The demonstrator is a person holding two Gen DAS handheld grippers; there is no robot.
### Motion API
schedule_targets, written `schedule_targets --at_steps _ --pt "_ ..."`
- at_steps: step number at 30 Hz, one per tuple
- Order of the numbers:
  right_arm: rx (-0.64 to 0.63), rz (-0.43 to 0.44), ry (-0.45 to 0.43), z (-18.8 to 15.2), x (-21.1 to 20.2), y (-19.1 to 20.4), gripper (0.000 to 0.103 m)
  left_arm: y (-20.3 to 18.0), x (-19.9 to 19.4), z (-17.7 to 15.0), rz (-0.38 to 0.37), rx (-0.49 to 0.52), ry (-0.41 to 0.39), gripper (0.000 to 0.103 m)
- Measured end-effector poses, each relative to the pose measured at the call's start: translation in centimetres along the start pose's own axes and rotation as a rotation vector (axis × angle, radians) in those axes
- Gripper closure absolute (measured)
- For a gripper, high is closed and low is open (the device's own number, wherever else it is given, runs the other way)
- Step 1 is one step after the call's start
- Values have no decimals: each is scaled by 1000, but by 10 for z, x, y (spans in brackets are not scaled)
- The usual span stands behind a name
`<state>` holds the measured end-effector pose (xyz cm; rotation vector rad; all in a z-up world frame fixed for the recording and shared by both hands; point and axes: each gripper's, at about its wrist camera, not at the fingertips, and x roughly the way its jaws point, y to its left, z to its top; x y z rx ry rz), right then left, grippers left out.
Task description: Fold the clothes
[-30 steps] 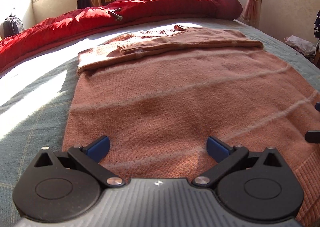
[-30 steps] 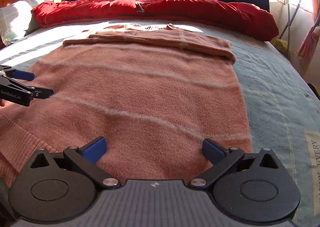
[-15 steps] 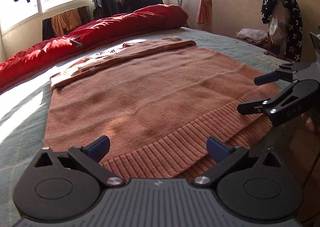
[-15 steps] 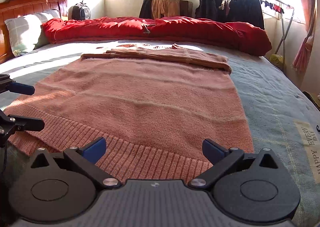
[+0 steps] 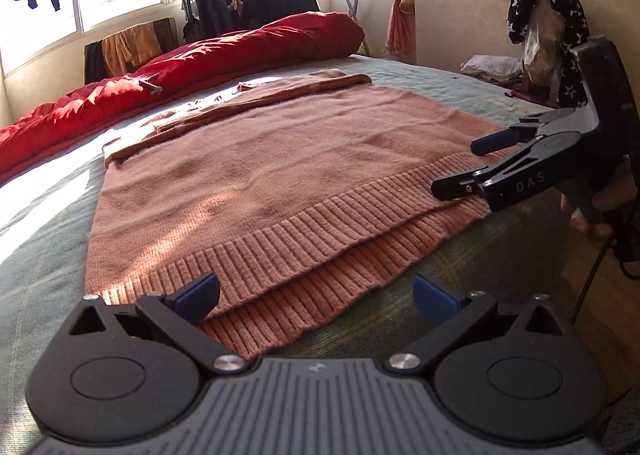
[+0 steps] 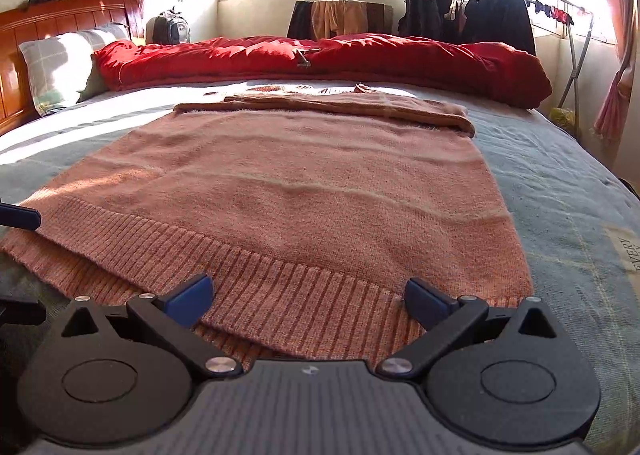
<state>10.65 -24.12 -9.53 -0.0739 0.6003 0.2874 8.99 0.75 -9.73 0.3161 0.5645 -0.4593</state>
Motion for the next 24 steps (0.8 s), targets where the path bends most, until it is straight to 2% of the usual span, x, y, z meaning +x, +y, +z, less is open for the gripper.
schedule_targets --at_steps 4,8,15,18,24 --pt "-20 10 4 1 -1 -1 0 -16 2 -1 98 247 -20 1" --pt "-92 18 3 6 -2 1 0 -30 5 -5 176 491 -31 1" --pt "-254 28 -36 16 -5 18 0 -52 21 -2 226 762 -81 1" --pt "-294 57 -67 21 -9 26 0 -63 31 1 244 820 -118 1" --pt "-375 178 -130 26 -21 44 0 -58 35 7 262 750 -150 1"
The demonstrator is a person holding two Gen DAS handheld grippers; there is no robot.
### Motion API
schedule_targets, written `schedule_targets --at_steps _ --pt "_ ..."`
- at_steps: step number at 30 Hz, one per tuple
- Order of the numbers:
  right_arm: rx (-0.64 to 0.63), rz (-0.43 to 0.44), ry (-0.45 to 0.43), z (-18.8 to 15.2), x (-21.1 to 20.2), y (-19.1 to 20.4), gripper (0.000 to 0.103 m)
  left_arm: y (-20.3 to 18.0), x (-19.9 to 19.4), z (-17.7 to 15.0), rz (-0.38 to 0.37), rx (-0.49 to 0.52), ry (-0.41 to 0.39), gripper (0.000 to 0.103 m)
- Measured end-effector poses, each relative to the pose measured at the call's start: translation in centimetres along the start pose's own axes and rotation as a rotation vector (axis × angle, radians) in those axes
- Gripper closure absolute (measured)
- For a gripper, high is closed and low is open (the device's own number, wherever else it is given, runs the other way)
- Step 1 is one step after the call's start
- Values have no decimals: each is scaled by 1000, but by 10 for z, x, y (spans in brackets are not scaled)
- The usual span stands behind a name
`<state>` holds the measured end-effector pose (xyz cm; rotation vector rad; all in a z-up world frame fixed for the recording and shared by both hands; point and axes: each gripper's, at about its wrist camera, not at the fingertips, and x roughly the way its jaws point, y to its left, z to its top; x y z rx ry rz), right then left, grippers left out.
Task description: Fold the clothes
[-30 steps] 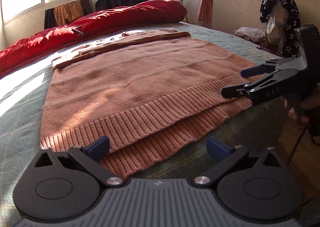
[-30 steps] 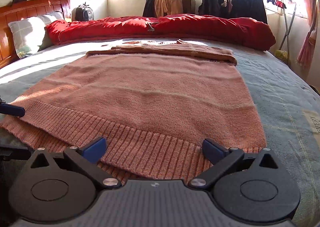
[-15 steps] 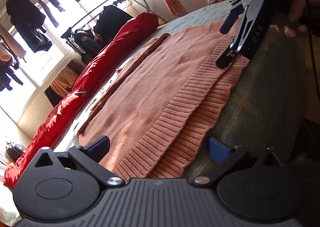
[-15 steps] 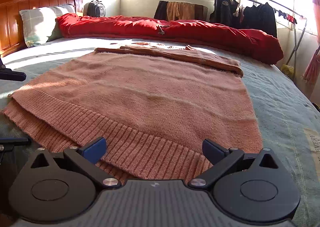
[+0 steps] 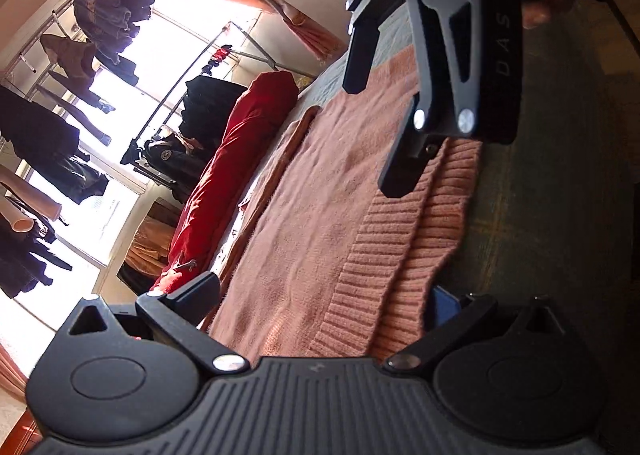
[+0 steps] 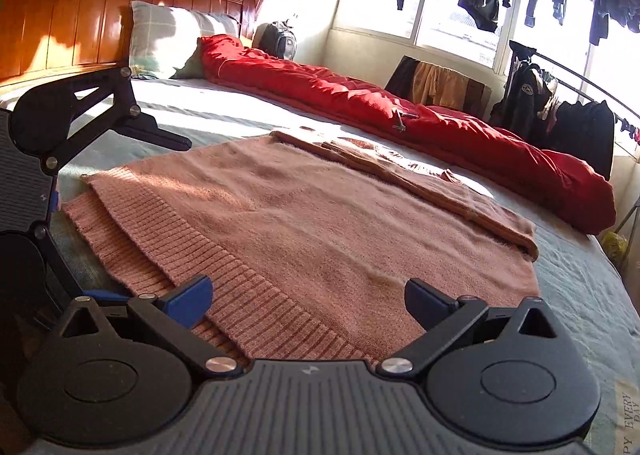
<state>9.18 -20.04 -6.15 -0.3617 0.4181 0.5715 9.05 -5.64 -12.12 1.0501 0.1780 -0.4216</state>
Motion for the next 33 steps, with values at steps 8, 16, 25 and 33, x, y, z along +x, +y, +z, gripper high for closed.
schedule_targets --at_steps 8,16,25,33 --pt "-319 70 -10 3 6 50 0 20 -9 0 83 -73 6 1" --pt "-575 -171 39 -2 23 77 0 18 -11 -5 73 -91 10 1" --pt "-523 -277 55 8 21 58 0 7 6 5 -10 -114 -14 1" --pt "-547 -298 130 -7 20 39 0 25 11 -18 6 -118 113 1"
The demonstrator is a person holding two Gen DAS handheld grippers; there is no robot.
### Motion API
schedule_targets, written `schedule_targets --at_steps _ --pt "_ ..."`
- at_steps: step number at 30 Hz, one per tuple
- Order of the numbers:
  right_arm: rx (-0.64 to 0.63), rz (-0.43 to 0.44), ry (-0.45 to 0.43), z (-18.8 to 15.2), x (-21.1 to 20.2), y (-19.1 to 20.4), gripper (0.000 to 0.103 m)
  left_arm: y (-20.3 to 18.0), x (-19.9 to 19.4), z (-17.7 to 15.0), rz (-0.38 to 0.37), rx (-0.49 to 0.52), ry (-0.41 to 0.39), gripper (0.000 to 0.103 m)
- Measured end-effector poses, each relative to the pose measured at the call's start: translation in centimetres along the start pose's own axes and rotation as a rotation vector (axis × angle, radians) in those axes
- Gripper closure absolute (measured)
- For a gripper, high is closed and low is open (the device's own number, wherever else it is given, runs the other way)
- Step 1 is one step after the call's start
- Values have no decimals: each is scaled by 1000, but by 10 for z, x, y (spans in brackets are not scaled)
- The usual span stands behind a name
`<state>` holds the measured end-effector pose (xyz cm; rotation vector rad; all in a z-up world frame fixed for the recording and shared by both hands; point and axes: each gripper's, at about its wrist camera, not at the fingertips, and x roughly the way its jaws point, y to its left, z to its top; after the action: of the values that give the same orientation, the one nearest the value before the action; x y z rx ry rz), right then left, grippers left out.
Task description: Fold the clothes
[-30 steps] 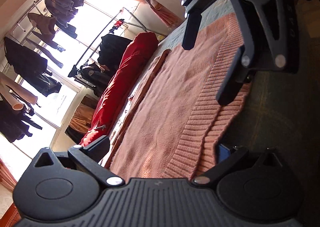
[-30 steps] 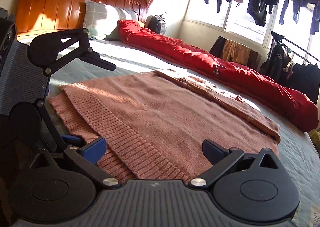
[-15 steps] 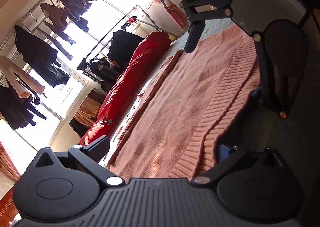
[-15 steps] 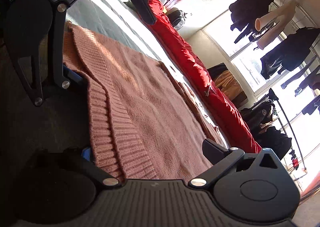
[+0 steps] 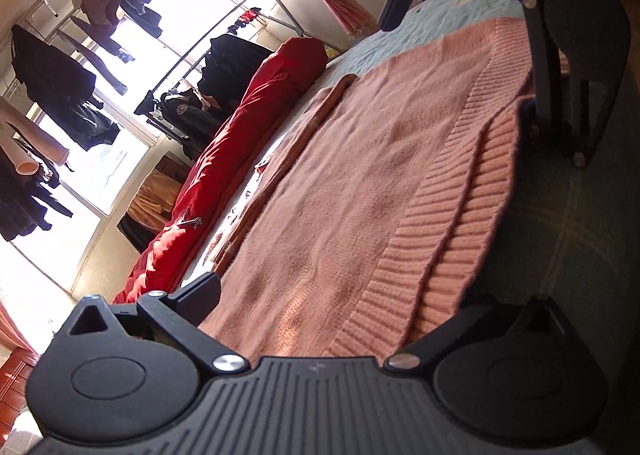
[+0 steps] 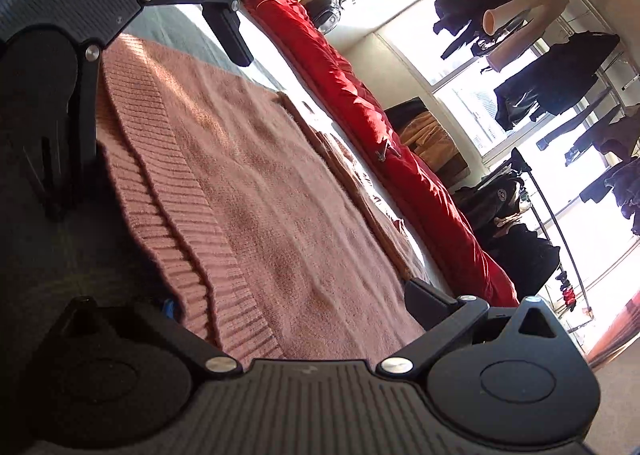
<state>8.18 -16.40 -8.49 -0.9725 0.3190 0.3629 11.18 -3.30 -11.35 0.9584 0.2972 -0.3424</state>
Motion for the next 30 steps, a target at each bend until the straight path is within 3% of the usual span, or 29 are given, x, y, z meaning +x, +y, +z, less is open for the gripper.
schedule_targets --at_steps 6,12,17,20,22,24,27,29,30 --pt "-22 -58 127 -35 10 -16 0 11 -7 -23 34 64 74 3" --pt "-38 -58 185 -49 18 -26 0 3 -8 -20 -60 225 84 25" --pt "-63 -8 241 -56 26 -41 0 11 -2 -15 -137 334 144 25" --pt "-51 27 257 -59 29 -51 0 24 5 -12 -181 290 217 25" --pt "-54 66 246 -58 29 -52 3 25 7 -10 -206 270 253 32" --pt "-51 110 236 -58 30 -55 9 21 8 -7 -247 288 276 54" --pt "11 234 227 -59 33 -66 25 20 11 -3 -329 313 318 76" --pt "75 333 239 -60 35 -76 45 25 14 0 -372 295 349 83" --pt "102 373 241 -61 37 -81 49 28 16 1 -393 282 364 89"
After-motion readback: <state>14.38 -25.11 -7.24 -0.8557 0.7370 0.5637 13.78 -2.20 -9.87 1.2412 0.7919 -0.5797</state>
